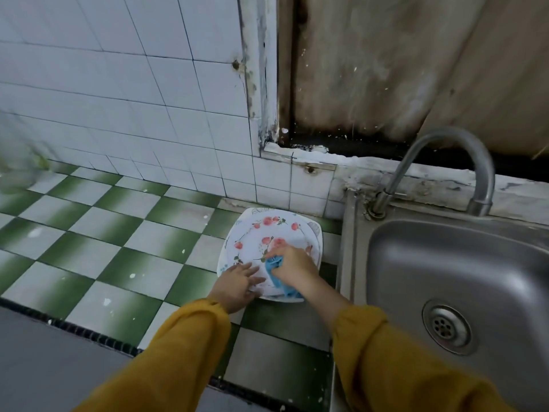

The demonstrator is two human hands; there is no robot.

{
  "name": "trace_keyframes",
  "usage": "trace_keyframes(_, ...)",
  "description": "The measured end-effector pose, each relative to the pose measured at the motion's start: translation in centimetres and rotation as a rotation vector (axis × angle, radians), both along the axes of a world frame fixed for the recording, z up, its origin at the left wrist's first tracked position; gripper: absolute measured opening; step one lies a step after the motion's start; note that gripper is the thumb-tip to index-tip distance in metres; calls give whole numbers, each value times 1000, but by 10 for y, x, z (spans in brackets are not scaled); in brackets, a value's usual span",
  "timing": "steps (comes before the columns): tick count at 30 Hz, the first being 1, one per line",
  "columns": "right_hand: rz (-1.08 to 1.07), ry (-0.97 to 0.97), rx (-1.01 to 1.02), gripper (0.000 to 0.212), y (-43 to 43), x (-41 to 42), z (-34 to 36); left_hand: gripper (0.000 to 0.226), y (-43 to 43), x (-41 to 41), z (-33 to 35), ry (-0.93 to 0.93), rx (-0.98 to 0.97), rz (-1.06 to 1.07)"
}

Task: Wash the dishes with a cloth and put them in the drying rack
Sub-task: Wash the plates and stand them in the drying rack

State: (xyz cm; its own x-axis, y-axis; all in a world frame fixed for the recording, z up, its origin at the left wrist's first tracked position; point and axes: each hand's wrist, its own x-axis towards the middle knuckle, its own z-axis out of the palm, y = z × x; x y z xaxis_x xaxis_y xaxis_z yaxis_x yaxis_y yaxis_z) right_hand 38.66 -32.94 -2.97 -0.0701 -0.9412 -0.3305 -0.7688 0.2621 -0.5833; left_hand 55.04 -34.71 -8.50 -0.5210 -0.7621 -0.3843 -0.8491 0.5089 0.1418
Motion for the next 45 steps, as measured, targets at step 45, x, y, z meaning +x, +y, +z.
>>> trace_keyframes(45,278,117,389,44,44,5,47,31,22,40,-13,404,-660,-567)
